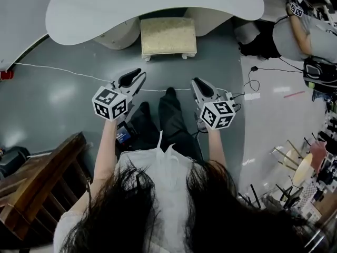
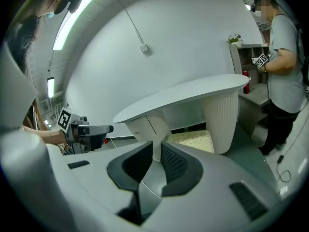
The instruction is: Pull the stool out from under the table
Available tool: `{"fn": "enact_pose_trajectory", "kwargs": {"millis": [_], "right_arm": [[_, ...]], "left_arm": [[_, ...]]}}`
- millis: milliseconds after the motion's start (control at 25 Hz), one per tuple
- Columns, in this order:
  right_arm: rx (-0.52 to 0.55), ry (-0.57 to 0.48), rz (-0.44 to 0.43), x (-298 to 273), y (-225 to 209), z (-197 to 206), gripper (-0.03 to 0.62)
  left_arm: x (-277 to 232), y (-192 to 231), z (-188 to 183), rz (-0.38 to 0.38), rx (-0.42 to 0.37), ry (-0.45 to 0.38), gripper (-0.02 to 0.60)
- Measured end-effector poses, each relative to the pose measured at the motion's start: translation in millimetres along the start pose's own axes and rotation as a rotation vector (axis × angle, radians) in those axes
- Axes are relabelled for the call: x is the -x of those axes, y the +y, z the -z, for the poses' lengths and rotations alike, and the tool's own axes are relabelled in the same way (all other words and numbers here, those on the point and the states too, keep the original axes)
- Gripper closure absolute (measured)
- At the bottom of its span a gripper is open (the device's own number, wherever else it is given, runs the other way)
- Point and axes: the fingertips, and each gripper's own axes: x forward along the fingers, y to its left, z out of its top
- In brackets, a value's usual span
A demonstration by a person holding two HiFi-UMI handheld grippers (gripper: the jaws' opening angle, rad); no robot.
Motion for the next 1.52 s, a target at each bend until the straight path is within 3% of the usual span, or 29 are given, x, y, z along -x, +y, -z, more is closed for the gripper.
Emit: {"fn": "enact_pose_trajectory", "kwargs": {"millis": [360,600,840,1000,1120,1200,1320,1520], "right_arm": [[-0.052,0.083,-0.023,-89,-108,30,0.53],[-0.079,0.145,-0.04,-148,-167,58,0.53],[-0.077,0.209,-0.053,-198,-214,77,0.53],[-0.075,0.271,-0.048,-224,-242,97,0.528],[-0.059,0.309,-0.032,-239,-262,111,0.528],[-0.059,0.329,-0.013,-248,-276,121,0.518],[-0.089,0.349,-0.018,-263,-289,133,0.388],[-0.164,0.372,-0.062,-280,-298,145,0.342]], "left_arm": [[-82,80,49,-0.114,0.088,0.061,0.483],[-121,128,88,-0.129,0.165,0.109,0.483],[-154,178,122,-0.169,0.199,0.162,0.482],[-173,209,143,-0.202,0.176,0.229,0.48],[-187,231,154,-0.199,0.229,0.228,0.477],[-193,246,162,-0.213,0.26,0.233,0.45],[-205,267,175,-0.216,0.287,0.257,0.369],[-223,282,205,-0.178,0.398,0.311,0.28]]}}
